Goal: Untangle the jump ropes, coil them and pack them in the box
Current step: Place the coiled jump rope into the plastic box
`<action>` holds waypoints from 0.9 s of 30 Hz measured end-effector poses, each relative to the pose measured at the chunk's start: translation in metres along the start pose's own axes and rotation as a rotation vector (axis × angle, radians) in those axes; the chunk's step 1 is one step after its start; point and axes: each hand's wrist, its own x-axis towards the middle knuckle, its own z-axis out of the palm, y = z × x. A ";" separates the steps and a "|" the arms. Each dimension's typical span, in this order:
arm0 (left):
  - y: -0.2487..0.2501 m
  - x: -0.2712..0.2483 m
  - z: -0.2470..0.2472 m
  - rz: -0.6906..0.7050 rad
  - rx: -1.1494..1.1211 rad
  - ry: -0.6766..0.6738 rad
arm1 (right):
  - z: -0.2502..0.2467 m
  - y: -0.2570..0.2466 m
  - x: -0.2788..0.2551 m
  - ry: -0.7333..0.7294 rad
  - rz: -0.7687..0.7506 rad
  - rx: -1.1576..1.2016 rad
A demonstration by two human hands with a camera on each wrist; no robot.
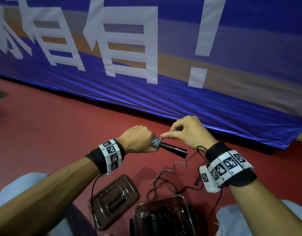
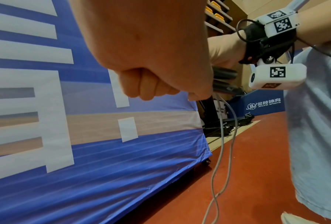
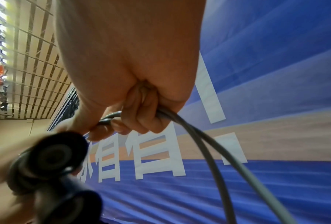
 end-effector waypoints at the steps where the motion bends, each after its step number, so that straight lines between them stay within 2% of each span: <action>1: -0.001 0.000 -0.001 0.014 0.010 0.010 | 0.000 0.000 0.000 -0.009 -0.002 0.018; 7: -0.007 -0.004 -0.008 0.075 -0.036 0.135 | 0.002 0.005 0.005 -0.163 0.079 0.195; 11: -0.011 -0.009 -0.012 0.123 -0.167 0.325 | 0.009 0.005 0.006 -0.361 0.126 0.388; 15: -0.015 -0.012 -0.012 0.094 -0.164 0.393 | 0.023 0.006 0.012 -0.330 0.185 0.572; 18: -0.017 -0.013 -0.012 0.033 -0.208 0.419 | 0.042 0.008 0.013 -0.344 0.275 0.857; 21: -0.020 -0.013 -0.018 -0.077 -0.254 0.401 | 0.064 0.003 0.015 -0.259 0.286 1.059; 23: -0.024 -0.012 -0.024 -0.214 -0.272 0.352 | 0.083 -0.002 0.018 -0.091 0.269 1.109; 25: -0.024 -0.010 -0.027 -0.343 -0.286 0.308 | 0.098 -0.005 0.021 0.048 0.257 1.012; 27: -0.021 -0.007 -0.025 -0.426 -0.278 0.250 | 0.103 -0.008 0.023 0.108 0.237 0.769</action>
